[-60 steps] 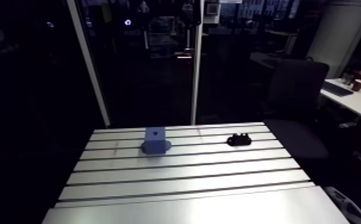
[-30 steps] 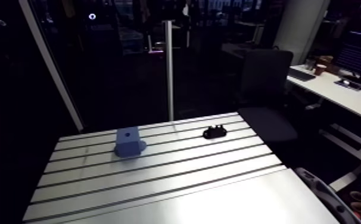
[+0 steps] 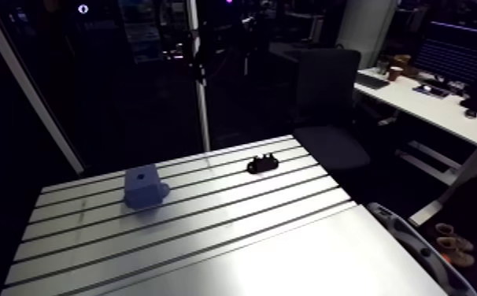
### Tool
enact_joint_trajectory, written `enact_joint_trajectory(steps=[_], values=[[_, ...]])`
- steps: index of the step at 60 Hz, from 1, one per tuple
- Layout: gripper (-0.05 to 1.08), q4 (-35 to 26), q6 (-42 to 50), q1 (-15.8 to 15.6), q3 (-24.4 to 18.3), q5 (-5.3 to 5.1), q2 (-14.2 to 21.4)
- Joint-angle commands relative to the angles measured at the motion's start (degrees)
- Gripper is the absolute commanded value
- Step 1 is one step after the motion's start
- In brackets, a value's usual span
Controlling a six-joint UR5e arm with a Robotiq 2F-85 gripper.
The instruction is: Pick up the M10 bolt and insert it into the hex recess until seated.
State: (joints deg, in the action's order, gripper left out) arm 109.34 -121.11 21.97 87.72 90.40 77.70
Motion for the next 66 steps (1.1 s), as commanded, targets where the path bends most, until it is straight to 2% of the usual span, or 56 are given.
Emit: enact_joint_trajectory(steps=[1, 4, 17, 21, 22, 23, 24, 25, 26, 27, 28, 29, 30, 31, 32, 33, 38, 50, 61, 66], values=[[0.01, 13.5, -4.4, 4.4, 6.2, -1.97, -3.6], [0.01, 14.9, -4.4, 4.8, 6.5, -2.59, -4.3], [0.01, 16.0, -4.4, 6.7, 6.9, -2.62, -6.8], [0.01, 17.6, -5.3, 7.0, 7.6, -3.70, -7.2], [0.01, 17.6, -5.3, 7.0, 7.6, -3.70, -7.2], [0.01, 18.4, -5.5, 7.2, 7.8, -4.37, -7.4], [0.01, 18.4, -5.5, 7.2, 7.8, -4.37, -7.4], [0.01, 19.2, -5.6, 7.5, 8.1, -4.99, -7.4], [0.01, 19.2, -5.6, 7.5, 8.1, -4.99, -7.4], [0.01, 19.8, -5.6, 7.9, 8.5, -5.68, -7.4], [0.01, 19.8, -5.6, 7.9, 8.5, -5.68, -7.4], [0.01, 20.2, -5.6, 8.4, 8.8, -6.38, -7.4], [0.01, 20.2, -5.6, 8.4, 8.8, -6.38, -7.4], [0.01, 20.5, -5.6, 8.8, 8.9, -7.09, -7.4], [0.01, 20.5, -5.6, 8.8, 8.9, -7.09, -7.4], [0.01, 20.6, -5.6, 9.2, 9.1, -7.71, -7.4], [0.01, 20.7, -5.3, 9.9, 9.4, -8.75, -8.0], [0.02, 20.8, -4.9, 10.2, 9.5, -8.63, -8.8], [0.13, 21.0, -4.5, 10.2, 9.9, -8.28, -9.2], [0.20, 23.1, -4.6, 10.2, 10.7, -8.03, -9.8]])
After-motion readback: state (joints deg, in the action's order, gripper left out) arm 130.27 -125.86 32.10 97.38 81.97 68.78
